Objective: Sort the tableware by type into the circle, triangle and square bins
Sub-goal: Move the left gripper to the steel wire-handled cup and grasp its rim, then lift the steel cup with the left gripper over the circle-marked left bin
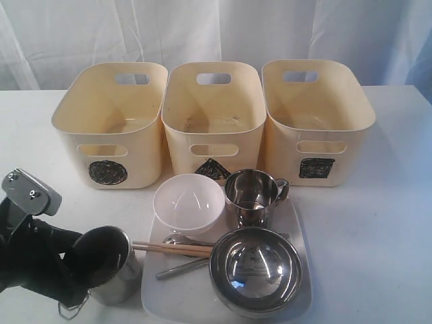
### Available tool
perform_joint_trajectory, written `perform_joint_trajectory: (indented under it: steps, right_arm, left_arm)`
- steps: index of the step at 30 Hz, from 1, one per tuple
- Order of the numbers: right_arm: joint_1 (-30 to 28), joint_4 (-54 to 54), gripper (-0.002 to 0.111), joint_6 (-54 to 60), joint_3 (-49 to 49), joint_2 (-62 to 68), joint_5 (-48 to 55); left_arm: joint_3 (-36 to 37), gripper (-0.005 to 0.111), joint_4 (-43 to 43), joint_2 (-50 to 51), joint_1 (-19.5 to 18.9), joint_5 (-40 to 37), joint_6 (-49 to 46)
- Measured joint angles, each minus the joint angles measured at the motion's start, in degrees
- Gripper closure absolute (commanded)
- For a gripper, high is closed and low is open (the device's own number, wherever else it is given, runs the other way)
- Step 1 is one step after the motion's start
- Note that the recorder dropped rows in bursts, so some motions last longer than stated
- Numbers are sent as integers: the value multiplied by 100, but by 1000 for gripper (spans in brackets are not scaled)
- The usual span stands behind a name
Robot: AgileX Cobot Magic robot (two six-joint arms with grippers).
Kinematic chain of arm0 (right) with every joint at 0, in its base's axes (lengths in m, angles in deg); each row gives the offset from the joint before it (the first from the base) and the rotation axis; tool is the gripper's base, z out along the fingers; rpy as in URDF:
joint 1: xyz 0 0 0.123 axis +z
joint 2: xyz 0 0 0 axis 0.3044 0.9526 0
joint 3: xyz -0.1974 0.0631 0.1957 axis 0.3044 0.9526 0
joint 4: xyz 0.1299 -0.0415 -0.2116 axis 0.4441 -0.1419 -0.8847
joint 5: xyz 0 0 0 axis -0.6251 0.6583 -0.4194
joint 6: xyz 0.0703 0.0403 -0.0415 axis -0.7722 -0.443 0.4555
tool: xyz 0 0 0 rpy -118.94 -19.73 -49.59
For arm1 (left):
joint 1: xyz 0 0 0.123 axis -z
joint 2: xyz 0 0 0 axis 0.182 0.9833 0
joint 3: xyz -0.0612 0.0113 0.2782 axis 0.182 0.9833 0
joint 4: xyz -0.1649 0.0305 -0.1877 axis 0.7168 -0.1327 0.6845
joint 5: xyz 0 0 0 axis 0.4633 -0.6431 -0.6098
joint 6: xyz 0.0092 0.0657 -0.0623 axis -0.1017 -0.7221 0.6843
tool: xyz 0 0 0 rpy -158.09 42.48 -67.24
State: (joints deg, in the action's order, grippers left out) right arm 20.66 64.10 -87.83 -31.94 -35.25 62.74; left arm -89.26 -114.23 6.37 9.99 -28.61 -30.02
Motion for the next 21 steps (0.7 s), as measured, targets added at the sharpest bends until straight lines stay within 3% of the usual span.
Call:
perform_joint_trajectory:
  steps: [3,9,21]
  right_arm:
    - [0,0,108,0,0,0,0]
    - [0,0,108,0,0,0,0]
    - [0,0,108,0,0,0,0]
  left_arm:
    - [-11,63,11,0,109,-105,25]
    - [-11,104,136,0,157,-105,25]
    - [-32,107,213,0,157,65,-492]
